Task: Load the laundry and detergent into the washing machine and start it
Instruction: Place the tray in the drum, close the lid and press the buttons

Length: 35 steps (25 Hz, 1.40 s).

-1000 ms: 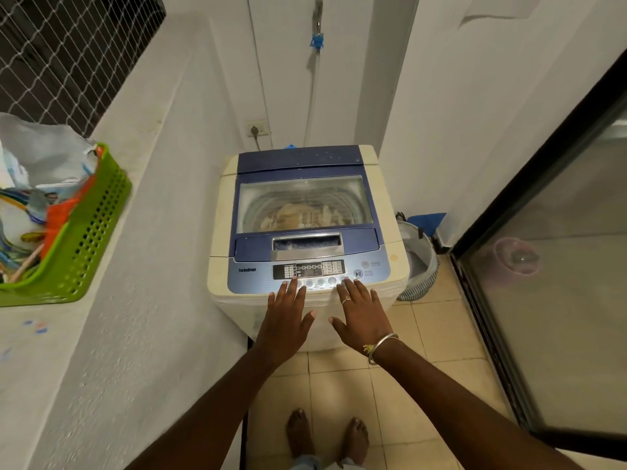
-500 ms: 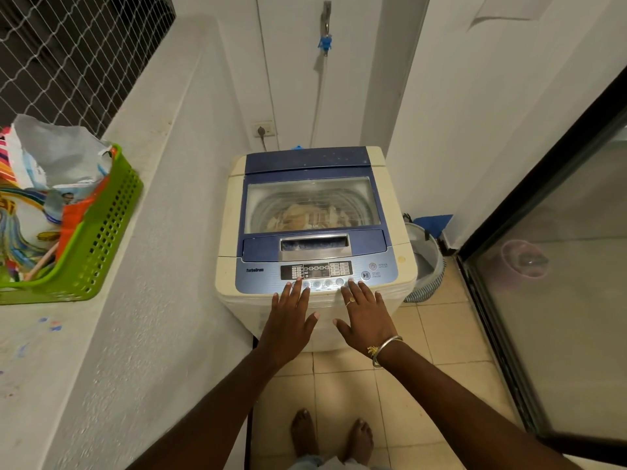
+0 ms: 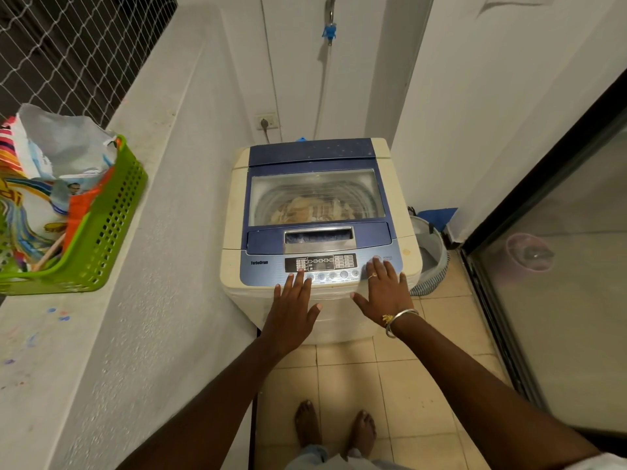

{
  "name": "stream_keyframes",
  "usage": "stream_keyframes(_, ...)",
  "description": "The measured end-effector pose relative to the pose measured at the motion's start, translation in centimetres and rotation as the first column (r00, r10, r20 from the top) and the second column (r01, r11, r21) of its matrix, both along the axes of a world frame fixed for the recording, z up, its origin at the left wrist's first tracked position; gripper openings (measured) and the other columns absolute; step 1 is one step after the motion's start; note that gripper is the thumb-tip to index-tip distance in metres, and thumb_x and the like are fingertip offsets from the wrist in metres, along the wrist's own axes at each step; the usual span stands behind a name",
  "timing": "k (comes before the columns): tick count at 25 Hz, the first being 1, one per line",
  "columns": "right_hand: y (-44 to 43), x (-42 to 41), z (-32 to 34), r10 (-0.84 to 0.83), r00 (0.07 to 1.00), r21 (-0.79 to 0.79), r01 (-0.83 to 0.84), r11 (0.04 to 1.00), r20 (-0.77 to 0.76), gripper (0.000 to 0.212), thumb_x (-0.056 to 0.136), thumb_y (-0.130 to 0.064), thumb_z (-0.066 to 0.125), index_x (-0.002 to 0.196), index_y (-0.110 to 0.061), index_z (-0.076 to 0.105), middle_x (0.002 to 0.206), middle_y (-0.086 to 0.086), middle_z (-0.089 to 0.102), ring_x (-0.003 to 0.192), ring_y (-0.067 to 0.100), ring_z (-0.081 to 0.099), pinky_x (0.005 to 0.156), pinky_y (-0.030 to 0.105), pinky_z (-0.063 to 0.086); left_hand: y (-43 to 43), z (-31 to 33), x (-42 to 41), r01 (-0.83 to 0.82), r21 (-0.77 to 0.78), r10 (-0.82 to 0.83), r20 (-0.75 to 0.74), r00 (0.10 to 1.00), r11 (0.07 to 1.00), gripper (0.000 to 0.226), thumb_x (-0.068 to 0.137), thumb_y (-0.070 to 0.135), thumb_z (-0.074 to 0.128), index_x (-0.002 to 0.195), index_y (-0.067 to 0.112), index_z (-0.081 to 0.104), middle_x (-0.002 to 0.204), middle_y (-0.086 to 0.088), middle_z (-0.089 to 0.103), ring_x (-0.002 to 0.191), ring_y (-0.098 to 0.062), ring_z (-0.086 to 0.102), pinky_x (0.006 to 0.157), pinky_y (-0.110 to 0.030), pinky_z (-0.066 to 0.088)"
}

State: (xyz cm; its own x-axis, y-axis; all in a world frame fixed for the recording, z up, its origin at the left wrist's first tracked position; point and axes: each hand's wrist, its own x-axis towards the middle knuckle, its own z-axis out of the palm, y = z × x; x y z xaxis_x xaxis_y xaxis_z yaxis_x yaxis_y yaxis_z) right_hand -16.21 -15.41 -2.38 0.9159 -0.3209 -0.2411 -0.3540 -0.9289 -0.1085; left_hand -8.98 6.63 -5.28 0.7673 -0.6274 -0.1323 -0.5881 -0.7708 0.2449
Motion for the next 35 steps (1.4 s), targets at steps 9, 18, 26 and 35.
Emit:
stream_keyframes(9, -1.4, 0.5, -0.7, -0.012, 0.996, 0.015, 0.013, 1.0, -0.084, 0.085, 0.089, -0.073, 0.037, 0.152, -0.017, 0.026, 0.164, 0.002, 0.012, 0.146, 0.029, 0.022, 0.111, 0.056, 0.032, 0.1, -0.2, 1.0, -0.001, 0.011, 0.001, 0.013, 1.0, 1.0, 0.066, 0.098, 0.049, 0.044, 0.151, 0.013, 0.029, 0.162, -0.013, 0.02, 0.149, -0.033, 0.02, 0.118, -0.052, 0.018)
stream_keyframes(18, -2.8, 3.0, 0.3, 0.021, 0.996, 0.041, -0.017, 0.999, -0.084, 0.069, 0.091, -0.068, 0.037, 0.133, -0.015, 0.049, 0.133, 0.004, 0.051, 0.123, 0.029, 0.048, 0.093, 0.047, 0.048, -0.1, -0.8, 0.5, 0.003, -0.003, -0.003, -0.012, 1.0, 1.0, 0.066, 0.1, 0.048, 0.04, 0.153, 0.013, 0.025, 0.163, -0.012, 0.017, 0.15, -0.032, 0.016, 0.12, -0.051, 0.014)
stream_keyframes(26, -2.3, 1.2, 0.3, 0.06, 0.991, -0.007, -0.061, 0.998, -0.121, 0.068, 0.09, -0.065, 0.044, 0.14, -0.02, 0.042, 0.151, 0.004, 0.036, 0.132, 0.028, 0.041, 0.096, 0.049, 0.046, -0.4, 0.2, -0.1, 0.031, 0.003, -0.031, -0.009, 0.999, 1.0, 0.066, 0.1, 0.048, 0.039, 0.154, 0.013, 0.023, 0.163, -0.011, 0.017, 0.15, -0.032, 0.016, 0.12, -0.05, 0.014)
stream_keyframes(35, 0.9, -3.1, -0.9, 0.088, 0.995, 0.02, -0.089, 0.996, 0.048, 0.071, 0.094, -0.056, 0.044, 0.151, -0.015, 0.03, 0.16, 0.007, 0.026, 0.146, 0.026, 0.028, 0.111, 0.045, 0.037, 1.1, -0.2, -0.8, -0.015, 0.005, 0.015, -0.026, 1.0, 1.0, 0.065, 0.1, 0.05, 0.038, 0.154, 0.016, 0.023, 0.164, -0.007, 0.012, 0.151, -0.029, 0.01, 0.119, -0.044, 0.006)
